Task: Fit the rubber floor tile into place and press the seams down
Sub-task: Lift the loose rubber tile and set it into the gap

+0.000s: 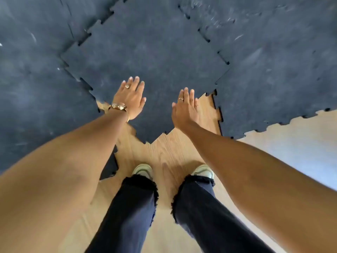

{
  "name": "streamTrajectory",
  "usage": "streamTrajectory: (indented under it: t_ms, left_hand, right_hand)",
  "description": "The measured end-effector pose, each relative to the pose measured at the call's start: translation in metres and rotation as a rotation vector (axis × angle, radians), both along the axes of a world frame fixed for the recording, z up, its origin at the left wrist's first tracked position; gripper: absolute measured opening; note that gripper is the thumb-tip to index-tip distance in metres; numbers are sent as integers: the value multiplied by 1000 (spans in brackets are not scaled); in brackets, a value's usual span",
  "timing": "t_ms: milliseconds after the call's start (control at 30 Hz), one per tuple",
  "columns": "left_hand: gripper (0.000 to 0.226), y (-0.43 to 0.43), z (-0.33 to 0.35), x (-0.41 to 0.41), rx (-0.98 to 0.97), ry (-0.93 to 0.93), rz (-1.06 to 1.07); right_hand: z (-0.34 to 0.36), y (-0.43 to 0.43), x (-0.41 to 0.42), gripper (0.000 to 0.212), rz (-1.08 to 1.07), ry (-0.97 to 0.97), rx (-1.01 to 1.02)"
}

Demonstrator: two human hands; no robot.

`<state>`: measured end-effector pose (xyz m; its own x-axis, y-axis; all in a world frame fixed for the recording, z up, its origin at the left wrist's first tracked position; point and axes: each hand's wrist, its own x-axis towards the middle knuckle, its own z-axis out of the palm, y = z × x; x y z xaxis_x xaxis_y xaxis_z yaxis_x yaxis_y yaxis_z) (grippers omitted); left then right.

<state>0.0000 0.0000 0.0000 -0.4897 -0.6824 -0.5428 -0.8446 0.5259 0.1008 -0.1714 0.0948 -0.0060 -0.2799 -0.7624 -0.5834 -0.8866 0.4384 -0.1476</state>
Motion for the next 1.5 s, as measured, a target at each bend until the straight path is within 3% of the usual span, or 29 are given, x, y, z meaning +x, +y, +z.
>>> streamTrajectory:
  t_ms: [233,333,633,833,1000,1100,1233,1333,1500]
  left_hand:
    - [68,3,-134,-15,-200,125,90]
    - [68,8,-169,-11,-379,212,84]
    - [72,7,-164,-9,-371,229,97]
    - [67,11,-160,-6,-371,315,121]
    - [43,-76,-147,-12,-621,415,-20]
    - [58,-142,-139,-4,-656,382,227]
    - [112,-203,-144,18,-472,195,532]
    - [128,-212,-152,26,-490,185,549]
    - [128,-211,-138,26,-548,103,501]
  right_hand:
    - [-129,-28,-12,63,73,121,-245]
    - [-161,-19,-18,63,62,177,-469]
    - [-158,-20,-14,66,82,185,-386]
    - [-157,-17,-12,64,66,177,-464]
    - [-154,-15,-12,63,59,198,-521]
    - [-157,-15,-12,63,62,216,-532]
    - [-164,-15,-13,63,65,242,-532]
    - [-167,-14,-13,63,74,242,-522]
    - [-165,-13,-13,63,64,218,-532]
